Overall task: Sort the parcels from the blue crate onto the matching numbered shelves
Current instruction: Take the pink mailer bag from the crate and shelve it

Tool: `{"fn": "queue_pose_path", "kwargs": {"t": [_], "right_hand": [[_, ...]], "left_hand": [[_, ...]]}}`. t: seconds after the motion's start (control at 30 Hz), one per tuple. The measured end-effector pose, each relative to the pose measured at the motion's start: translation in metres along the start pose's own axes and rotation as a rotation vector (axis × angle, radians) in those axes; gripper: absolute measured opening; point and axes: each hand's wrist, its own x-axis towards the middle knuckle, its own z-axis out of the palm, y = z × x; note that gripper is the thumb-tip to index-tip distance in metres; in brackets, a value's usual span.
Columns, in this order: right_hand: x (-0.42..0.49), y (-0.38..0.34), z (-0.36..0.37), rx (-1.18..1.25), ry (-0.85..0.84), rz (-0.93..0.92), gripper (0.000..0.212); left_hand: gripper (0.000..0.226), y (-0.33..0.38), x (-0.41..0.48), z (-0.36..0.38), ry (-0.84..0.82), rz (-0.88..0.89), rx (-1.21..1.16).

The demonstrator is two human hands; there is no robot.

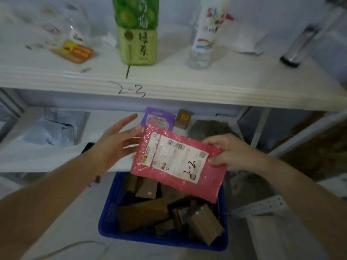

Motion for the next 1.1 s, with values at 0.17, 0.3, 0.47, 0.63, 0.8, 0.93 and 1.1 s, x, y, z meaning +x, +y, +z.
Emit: {"fn": "queue_pose_path", "kwargs": {"t": [0.17,0.3,0.47,0.63,0.8,0.93,1.1], "right_hand": [[-0.088,-0.107,-0.049,-0.336,0.109,-0.128,0.046],[-0.167,-0.188,-0.063,-0.219,0.441,-0.285,0.044],[-0.26,-0.245,-0.057,0.178,1.021,-0.363,0.07],[-0.347,-0.296,-0.032,0.492,0.819,-0.231,0.078],[-0.412,-0.356,-0.041,0.429,1.016,-0.508,0.025],[-0.462,-0.396,-0.053,0.285,1.186,-0.733,0.013],[-0.512,-0.425,-0.068,0.272,1.248,-0.965,0.018]], "left_hand": [[0.06,0.098,-0.064,0.042,-0.291,0.219,0.576],[0.029,0.153,-0.132,0.072,-0.178,0.45,0.934],[0.018,0.232,-0.229,0.089,-0.145,0.585,0.426],[0.046,0.296,-0.315,0.12,-0.277,0.589,0.145],[0.051,0.358,-0.385,0.163,-0.484,0.678,0.224],[0.03,0.407,-0.423,0.193,-0.257,0.889,0.1],[0.032,0.464,-0.462,0.233,0.026,1.323,0.046]]}}
